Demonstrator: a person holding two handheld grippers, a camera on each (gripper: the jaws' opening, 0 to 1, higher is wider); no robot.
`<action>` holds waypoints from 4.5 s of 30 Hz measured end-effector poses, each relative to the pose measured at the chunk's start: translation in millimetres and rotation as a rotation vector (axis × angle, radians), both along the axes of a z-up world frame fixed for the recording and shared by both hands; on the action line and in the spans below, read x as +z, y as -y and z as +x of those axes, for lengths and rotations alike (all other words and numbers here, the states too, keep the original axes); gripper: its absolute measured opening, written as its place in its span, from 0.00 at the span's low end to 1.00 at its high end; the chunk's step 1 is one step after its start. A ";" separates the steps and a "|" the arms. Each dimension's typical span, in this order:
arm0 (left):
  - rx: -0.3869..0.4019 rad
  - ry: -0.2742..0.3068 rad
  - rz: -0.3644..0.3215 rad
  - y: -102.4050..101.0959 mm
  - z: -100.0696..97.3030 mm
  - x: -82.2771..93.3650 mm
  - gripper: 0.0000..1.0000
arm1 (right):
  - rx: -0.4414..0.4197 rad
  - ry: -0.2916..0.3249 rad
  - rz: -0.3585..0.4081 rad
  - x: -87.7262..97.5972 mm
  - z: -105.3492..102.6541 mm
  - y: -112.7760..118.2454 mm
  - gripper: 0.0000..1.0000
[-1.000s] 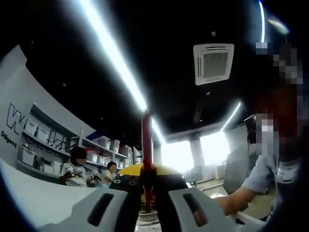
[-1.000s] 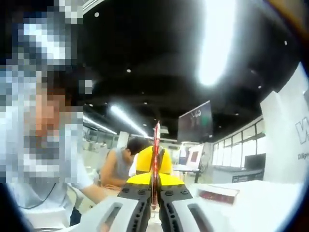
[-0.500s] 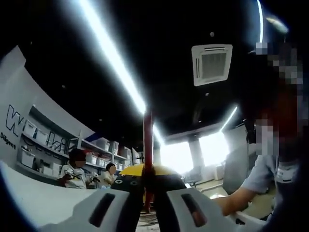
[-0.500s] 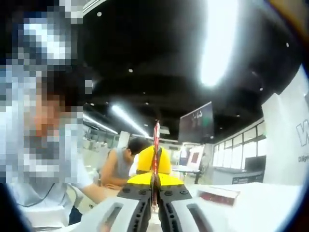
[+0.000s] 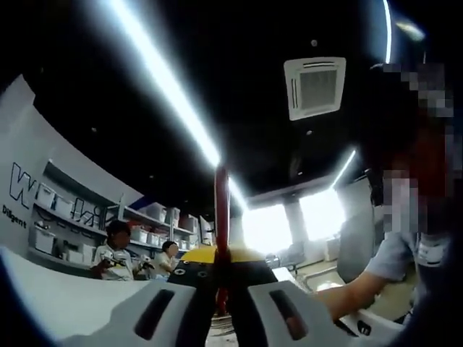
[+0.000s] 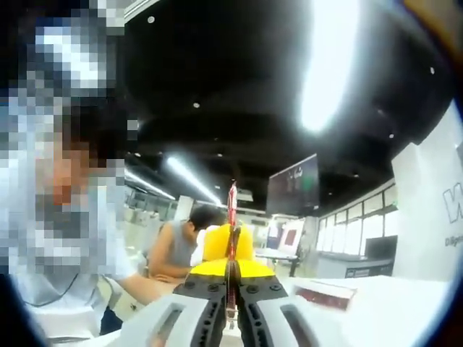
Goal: Tear open the coffee pouch, take out the coffee, and pour the coffee from the pouch into the cup
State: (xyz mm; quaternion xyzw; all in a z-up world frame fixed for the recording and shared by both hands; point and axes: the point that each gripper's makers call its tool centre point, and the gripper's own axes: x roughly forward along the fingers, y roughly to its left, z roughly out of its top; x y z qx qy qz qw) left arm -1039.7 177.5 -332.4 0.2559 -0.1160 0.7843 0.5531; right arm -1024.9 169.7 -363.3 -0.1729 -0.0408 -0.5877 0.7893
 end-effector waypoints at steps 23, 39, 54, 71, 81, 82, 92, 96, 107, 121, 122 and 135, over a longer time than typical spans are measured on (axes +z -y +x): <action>-0.024 0.003 0.088 15.7 2.3 14.4 0.06 | -0.022 -0.006 0.008 0.0 0.7 4.2 0.02; -0.001 -0.013 0.027 5.2 1.0 6.9 0.07 | -0.029 -0.020 0.001 3.5 2.9 4.8 0.03; -0.018 0.006 0.141 25.0 2.4 19.4 0.10 | -0.041 -0.012 -0.014 2.5 -1.9 6.2 0.03; -0.081 0.005 0.230 31.0 8.7 25.4 0.08 | -0.028 0.015 -0.010 3.5 -4.9 4.9 0.03; -0.053 0.013 0.168 21.5 5.2 17.7 0.05 | -0.021 0.013 -0.020 2.7 -4.3 4.4 0.10; -0.054 0.015 0.175 23.8 2.8 18.6 0.05 | -0.024 0.012 -0.009 1.0 -4.4 5.7 0.10; -0.071 0.032 0.191 24.0 2.5 18.8 0.10 | -0.022 0.014 -0.007 2.7 -6.5 1.4 0.03; -0.062 0.041 0.205 28.7 0.6 19.8 0.10 | -0.034 0.014 0.006 2.2 -6.9 1.6 0.03; -0.073 0.050 0.216 31.0 3.4 19.7 0.09 | -0.033 -0.030 -0.018 2.4 -0.2 3.3 0.06; -0.043 0.037 0.192 27.4 3.1 17.5 0.08 | -0.055 -0.003 0.006 2.4 -6.9 5.2 0.02; -0.043 0.042 0.192 27.7 2.7 17.5 0.09 | -0.055 0.002 0.013 2.2 -7.6 4.6 0.02; 0.091 0.015 0.122 47.5 -1.3 29.8 0.08 | -0.061 0.025 0.021 -0.1 -10.2 2.5 0.03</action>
